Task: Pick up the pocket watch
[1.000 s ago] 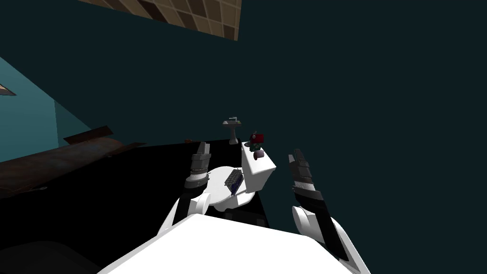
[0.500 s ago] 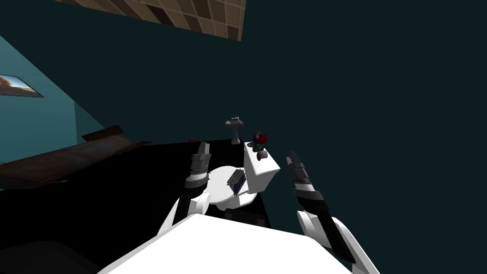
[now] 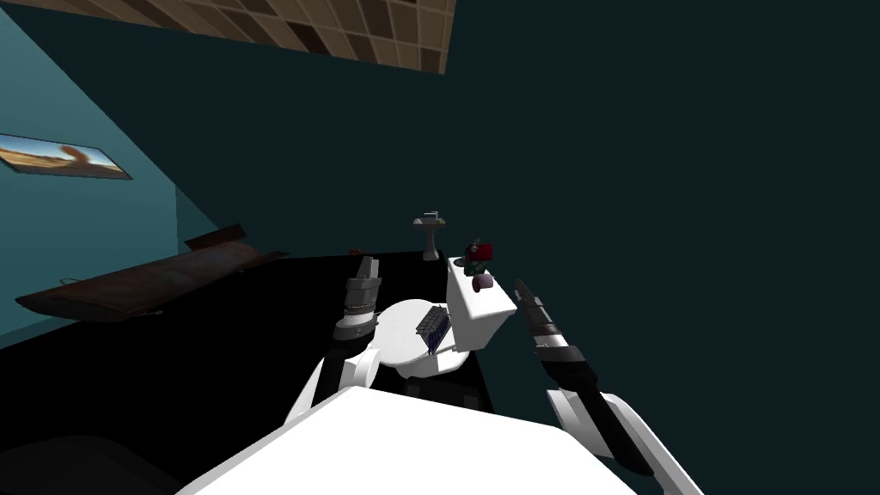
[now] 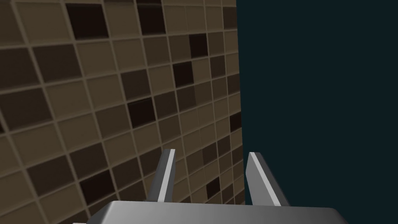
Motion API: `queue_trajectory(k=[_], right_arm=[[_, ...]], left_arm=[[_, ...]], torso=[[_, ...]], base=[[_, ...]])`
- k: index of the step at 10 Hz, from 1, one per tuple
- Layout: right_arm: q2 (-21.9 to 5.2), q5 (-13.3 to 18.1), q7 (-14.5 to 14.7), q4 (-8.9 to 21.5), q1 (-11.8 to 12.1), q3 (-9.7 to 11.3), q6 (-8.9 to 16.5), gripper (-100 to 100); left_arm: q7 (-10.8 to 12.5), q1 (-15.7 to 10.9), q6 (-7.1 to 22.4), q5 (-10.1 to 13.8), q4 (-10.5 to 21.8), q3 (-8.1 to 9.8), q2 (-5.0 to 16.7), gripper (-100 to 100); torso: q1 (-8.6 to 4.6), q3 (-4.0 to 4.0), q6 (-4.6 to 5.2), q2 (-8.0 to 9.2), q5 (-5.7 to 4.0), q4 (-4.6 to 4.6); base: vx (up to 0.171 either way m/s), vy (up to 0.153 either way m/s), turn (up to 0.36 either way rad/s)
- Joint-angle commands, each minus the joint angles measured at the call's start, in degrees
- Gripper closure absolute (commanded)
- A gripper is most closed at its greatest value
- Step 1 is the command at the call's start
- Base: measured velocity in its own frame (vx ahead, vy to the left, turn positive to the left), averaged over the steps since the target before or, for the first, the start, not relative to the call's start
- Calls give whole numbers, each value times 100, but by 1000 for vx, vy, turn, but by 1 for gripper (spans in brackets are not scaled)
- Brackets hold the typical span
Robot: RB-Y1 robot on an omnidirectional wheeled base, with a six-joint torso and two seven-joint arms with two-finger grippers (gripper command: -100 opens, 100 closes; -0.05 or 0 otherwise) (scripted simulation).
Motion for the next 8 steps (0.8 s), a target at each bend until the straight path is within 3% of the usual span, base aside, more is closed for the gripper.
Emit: queue_trajectory(k=[1,8], right_arm=[[-286,50,-33,37,65,-2,127,-100],[-1522,289,-115,279,217,58,640,-100]], left_arm=[[0,0,0,0,0,0,0,0],[0,0,0,0,0,0,0,0]], torso=[[0,0,0,0,0,0],[-4,-1,1,-2,0,0]], base=[[4,57,107],[6,50,89]])
